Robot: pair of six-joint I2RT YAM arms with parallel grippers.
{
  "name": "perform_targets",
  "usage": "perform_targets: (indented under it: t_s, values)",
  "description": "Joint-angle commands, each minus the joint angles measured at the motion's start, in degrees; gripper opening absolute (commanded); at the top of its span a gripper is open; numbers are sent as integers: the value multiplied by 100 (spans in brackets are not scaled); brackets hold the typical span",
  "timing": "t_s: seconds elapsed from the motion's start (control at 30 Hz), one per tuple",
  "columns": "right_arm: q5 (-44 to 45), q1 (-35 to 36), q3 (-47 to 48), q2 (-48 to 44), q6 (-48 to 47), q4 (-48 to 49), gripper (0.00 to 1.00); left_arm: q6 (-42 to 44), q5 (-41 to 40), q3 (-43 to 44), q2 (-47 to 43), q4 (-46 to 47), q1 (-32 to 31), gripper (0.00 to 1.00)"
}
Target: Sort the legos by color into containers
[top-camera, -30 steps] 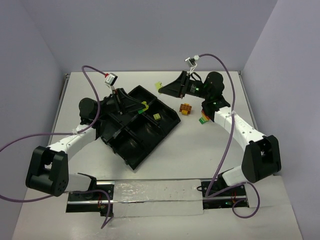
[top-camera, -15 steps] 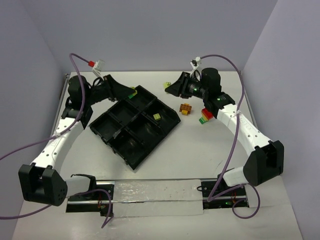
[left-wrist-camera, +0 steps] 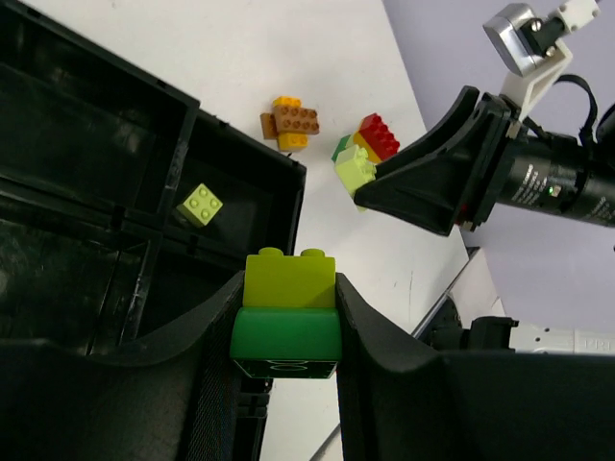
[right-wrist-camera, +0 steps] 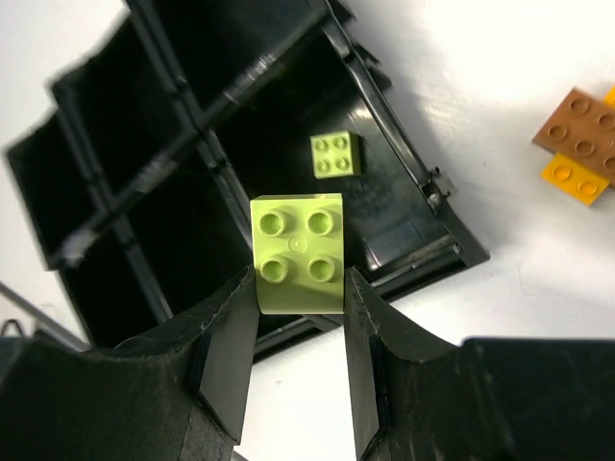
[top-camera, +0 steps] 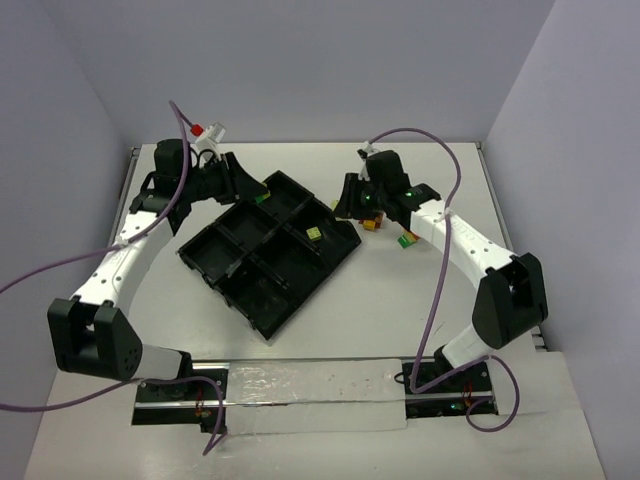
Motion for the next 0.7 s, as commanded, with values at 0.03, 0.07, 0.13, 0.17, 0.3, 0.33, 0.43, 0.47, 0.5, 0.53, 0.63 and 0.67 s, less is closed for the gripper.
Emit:
perform_targets:
  t_s: [0.03, 0.07, 0.13, 0.17, 0.3, 0.33, 0.43, 0.47, 0.5, 0.53, 0.63, 0.67]
  values:
    - [468, 287, 487, 264, -123, -333, 0, -179, 104, 560, 391, -121, 6, 0]
    - [464, 319, 510, 315, -96, -301, 0, -243, 150, 551, 465, -25, -3, 0]
    - [443, 377, 564, 456, -33, -270, 0, -402, 244, 545, 581, 86, -36, 0]
    - [426, 386, 640, 511, -24, -253, 0, -447, 252, 554, 683, 104, -55, 0]
    - [463, 556, 880, 817, -133, -274, 1, -550, 122, 714, 938, 62, -265, 0]
    - [443, 570, 903, 850, -156, -279, 1, -531, 103, 787, 964, 21, -291, 0]
    - [494, 674, 1068, 1083, -200, -339, 10, -480, 15, 984, 1119, -90, -430, 0]
    - [496, 676, 1112, 1181, -169, -356, 14, -502, 31, 1036, 1158, -75, -437, 0]
    - [499, 676, 1150, 1262, -141, -370, 17, -522, 51, 1072, 1187, -54, -437, 0]
    - [502, 676, 1180, 1308, -120, -376, 23, -536, 75, 1072, 1190, -28, -432, 0]
    - [530, 667, 1239, 1415, -14, -357, 39, -525, 107, 1064, 1193, -3, -432, 0]
    - [513, 676, 1264, 1440, 3, -340, 45, -525, 165, 1073, 1201, -11, -431, 0]
